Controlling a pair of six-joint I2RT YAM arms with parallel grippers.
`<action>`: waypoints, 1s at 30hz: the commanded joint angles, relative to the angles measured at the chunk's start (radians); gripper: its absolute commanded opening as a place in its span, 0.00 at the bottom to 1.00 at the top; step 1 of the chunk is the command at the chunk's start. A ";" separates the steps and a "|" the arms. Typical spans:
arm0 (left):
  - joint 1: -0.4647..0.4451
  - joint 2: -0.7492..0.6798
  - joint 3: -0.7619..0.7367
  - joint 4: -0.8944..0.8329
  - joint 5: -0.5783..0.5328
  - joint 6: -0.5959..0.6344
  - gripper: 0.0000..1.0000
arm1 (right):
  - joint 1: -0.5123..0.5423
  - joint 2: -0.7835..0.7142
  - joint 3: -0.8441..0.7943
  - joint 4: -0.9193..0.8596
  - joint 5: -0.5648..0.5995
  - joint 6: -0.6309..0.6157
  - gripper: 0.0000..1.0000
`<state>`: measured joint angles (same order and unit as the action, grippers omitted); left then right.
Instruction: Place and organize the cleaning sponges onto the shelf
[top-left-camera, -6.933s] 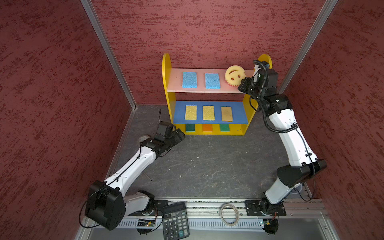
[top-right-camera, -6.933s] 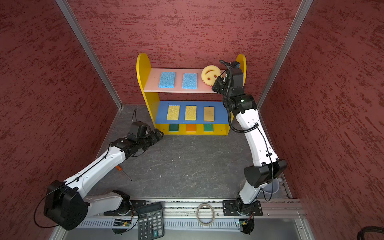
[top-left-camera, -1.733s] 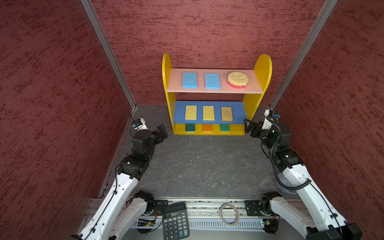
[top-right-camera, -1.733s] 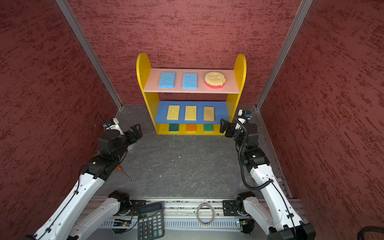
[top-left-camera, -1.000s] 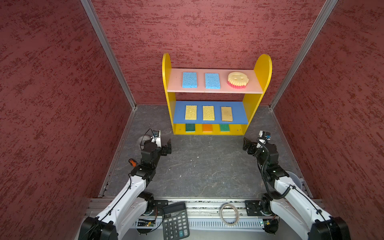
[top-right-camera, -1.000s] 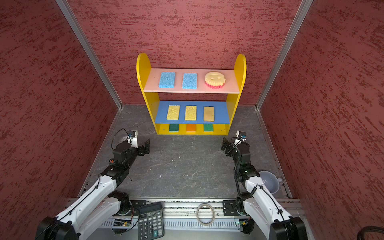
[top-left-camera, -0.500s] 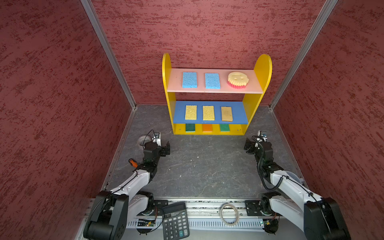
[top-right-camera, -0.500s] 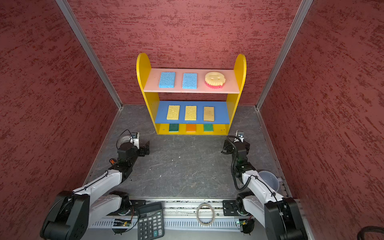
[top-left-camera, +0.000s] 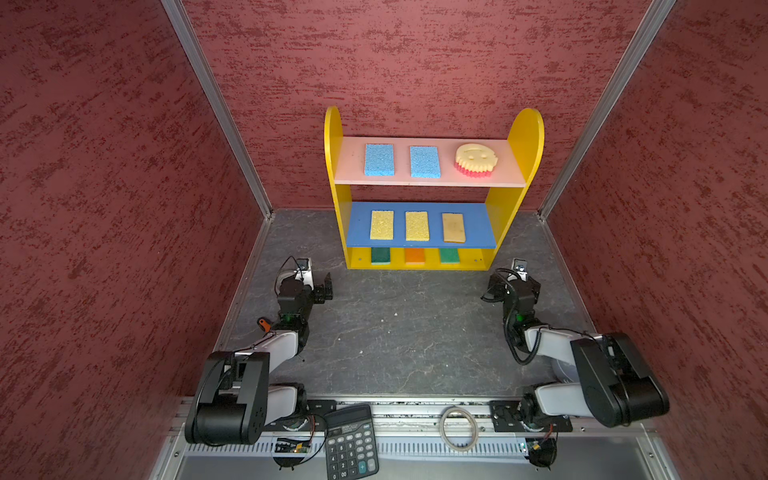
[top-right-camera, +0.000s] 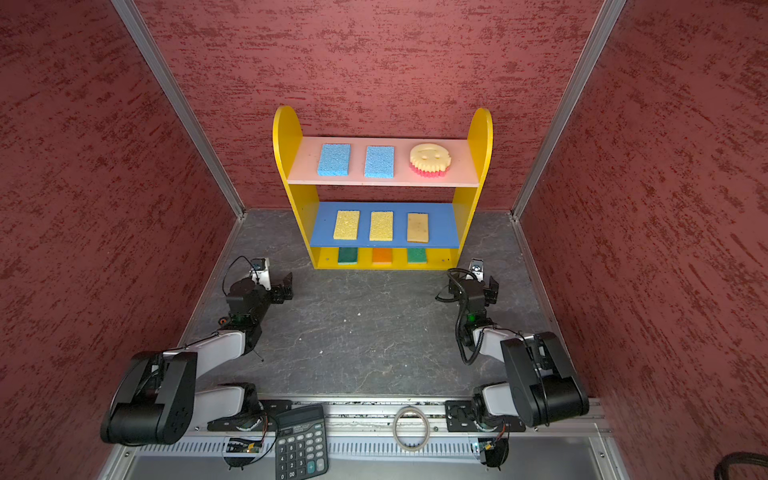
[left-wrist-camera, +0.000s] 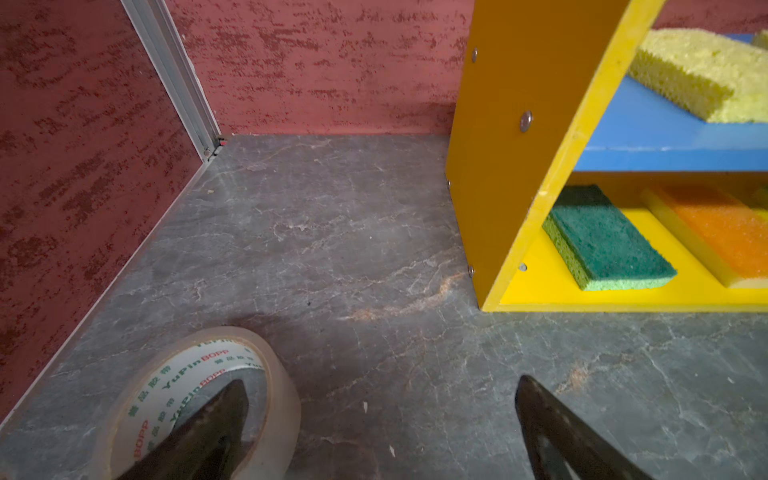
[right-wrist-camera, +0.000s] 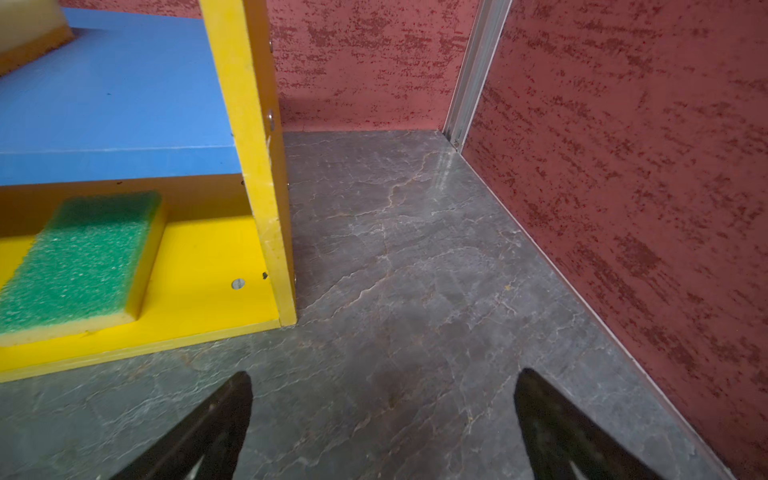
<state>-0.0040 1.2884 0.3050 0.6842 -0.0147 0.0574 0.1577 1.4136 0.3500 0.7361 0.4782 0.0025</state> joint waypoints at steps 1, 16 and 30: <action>0.010 0.069 0.005 0.173 0.041 -0.032 0.99 | -0.033 0.034 0.043 0.165 -0.023 -0.032 0.99; 0.022 0.242 0.059 0.230 0.080 -0.026 0.99 | -0.227 0.127 -0.108 0.478 -0.404 0.057 0.99; 0.041 0.246 0.074 0.206 0.061 -0.056 0.99 | -0.224 0.133 -0.082 0.447 -0.392 0.055 0.99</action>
<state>0.0334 1.5333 0.3721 0.8940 0.0509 0.0116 -0.0635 1.5467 0.2584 1.1477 0.1070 0.0601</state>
